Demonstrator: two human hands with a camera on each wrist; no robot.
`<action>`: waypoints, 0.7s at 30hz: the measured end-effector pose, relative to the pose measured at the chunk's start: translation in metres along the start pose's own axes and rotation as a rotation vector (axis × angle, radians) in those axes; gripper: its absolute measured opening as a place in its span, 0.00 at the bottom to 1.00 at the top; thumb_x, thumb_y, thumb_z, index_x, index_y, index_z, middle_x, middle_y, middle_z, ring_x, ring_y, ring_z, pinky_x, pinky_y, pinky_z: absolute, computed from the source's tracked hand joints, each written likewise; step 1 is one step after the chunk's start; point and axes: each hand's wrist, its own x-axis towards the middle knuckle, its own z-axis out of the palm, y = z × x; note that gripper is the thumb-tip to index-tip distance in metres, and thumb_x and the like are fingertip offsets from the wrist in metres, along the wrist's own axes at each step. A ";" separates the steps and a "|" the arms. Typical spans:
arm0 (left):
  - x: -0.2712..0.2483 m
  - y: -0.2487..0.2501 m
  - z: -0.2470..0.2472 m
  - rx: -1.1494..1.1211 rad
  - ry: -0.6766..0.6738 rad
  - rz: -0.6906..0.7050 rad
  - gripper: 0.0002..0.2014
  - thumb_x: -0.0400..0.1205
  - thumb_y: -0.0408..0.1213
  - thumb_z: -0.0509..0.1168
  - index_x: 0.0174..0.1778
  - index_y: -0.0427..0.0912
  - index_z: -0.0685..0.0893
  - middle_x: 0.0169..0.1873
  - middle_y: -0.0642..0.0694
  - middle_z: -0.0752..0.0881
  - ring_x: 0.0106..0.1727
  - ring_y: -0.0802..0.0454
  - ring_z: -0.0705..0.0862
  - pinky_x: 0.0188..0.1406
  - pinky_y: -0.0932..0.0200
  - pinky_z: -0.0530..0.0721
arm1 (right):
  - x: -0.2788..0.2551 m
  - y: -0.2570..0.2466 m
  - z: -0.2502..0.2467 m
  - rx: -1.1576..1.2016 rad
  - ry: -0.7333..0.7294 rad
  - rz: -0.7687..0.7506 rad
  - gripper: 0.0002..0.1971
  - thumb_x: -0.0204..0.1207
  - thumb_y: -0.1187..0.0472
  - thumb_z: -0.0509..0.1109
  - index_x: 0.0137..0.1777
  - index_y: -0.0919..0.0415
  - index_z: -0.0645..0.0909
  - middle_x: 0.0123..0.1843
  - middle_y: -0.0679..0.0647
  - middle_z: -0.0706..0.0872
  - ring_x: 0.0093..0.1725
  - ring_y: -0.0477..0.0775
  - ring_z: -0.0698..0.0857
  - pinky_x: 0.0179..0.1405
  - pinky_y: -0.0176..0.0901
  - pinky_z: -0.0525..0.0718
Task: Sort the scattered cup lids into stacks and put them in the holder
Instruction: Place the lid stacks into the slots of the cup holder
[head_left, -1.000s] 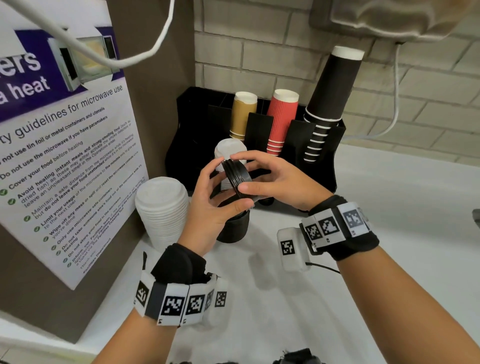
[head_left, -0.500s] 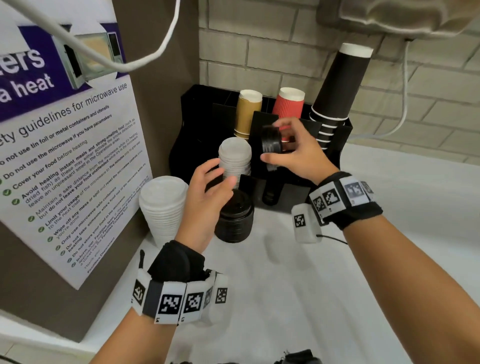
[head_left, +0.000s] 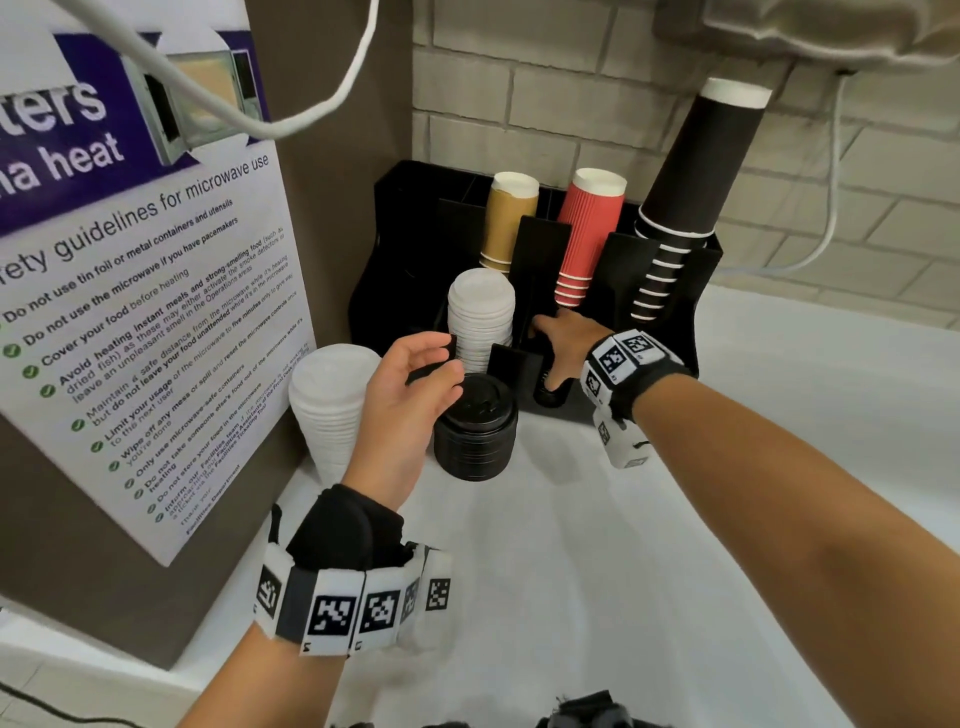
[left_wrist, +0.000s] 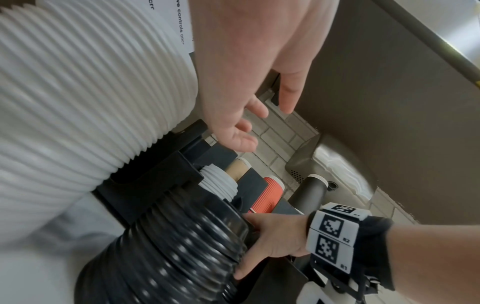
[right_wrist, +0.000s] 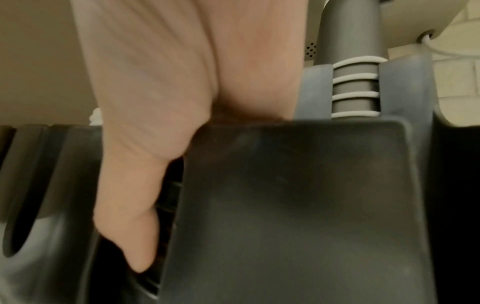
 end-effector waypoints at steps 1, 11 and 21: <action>-0.001 0.001 0.000 -0.003 0.003 0.000 0.12 0.83 0.27 0.66 0.55 0.50 0.83 0.53 0.48 0.80 0.60 0.47 0.83 0.58 0.58 0.84 | 0.001 -0.001 0.001 -0.011 -0.008 0.004 0.39 0.59 0.61 0.83 0.71 0.58 0.71 0.62 0.60 0.74 0.56 0.63 0.80 0.40 0.45 0.76; 0.000 0.004 0.000 -0.008 0.015 0.000 0.11 0.83 0.27 0.65 0.55 0.48 0.83 0.51 0.47 0.81 0.60 0.47 0.83 0.60 0.56 0.85 | -0.011 -0.009 0.012 -0.194 0.064 0.008 0.44 0.58 0.52 0.84 0.73 0.59 0.67 0.60 0.59 0.78 0.56 0.64 0.83 0.38 0.49 0.80; 0.000 0.002 0.005 -0.009 0.016 -0.026 0.11 0.83 0.27 0.65 0.55 0.48 0.83 0.50 0.47 0.81 0.57 0.50 0.83 0.60 0.57 0.85 | -0.025 -0.013 0.021 -0.245 0.160 0.001 0.26 0.67 0.55 0.79 0.62 0.64 0.77 0.58 0.60 0.81 0.56 0.63 0.83 0.43 0.48 0.80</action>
